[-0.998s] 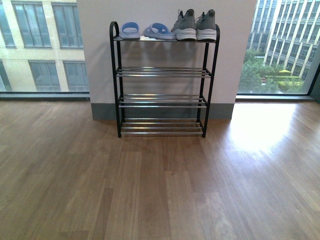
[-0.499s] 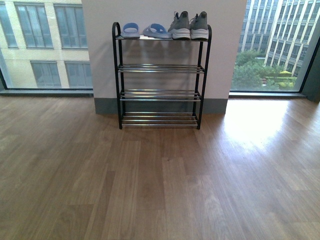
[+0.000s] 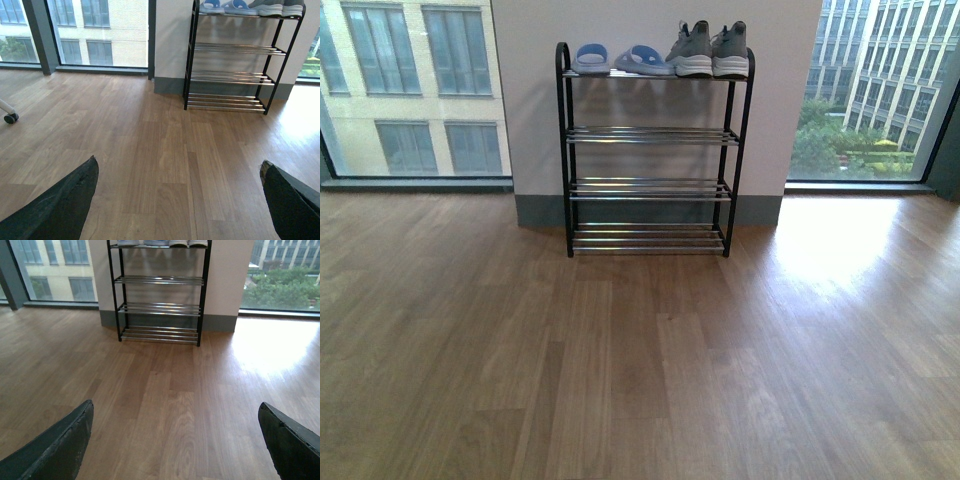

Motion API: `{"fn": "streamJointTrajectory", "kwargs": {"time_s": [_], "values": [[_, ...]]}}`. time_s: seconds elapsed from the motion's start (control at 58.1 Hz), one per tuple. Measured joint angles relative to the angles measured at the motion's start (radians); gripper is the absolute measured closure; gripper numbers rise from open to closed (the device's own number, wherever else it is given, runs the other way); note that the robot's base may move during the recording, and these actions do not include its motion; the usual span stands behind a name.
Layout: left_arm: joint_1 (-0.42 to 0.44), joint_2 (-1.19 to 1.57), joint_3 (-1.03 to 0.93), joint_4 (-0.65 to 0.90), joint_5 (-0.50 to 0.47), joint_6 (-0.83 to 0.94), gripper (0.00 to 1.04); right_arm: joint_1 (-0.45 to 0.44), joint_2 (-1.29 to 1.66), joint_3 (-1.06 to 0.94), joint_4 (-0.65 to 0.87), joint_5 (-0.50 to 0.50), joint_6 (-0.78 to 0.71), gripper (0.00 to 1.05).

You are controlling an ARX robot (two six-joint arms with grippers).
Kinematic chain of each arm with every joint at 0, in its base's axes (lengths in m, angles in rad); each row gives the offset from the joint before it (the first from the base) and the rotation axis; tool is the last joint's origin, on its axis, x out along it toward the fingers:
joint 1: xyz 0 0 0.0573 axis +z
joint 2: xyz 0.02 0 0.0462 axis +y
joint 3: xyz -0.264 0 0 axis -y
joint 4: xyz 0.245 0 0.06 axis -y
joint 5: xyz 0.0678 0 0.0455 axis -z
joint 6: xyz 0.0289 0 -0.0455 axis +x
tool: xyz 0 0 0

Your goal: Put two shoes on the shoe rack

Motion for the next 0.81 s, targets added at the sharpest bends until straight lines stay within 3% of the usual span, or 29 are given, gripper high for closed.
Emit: {"fn": "streamJointTrajectory", "kwargs": {"time_s": [0.808], "values": [[0.000,0.000,0.000,0.000,0.002,0.000,0.09,0.000,0.000,0.000,0.000,0.001,0.000,0.09]]}}
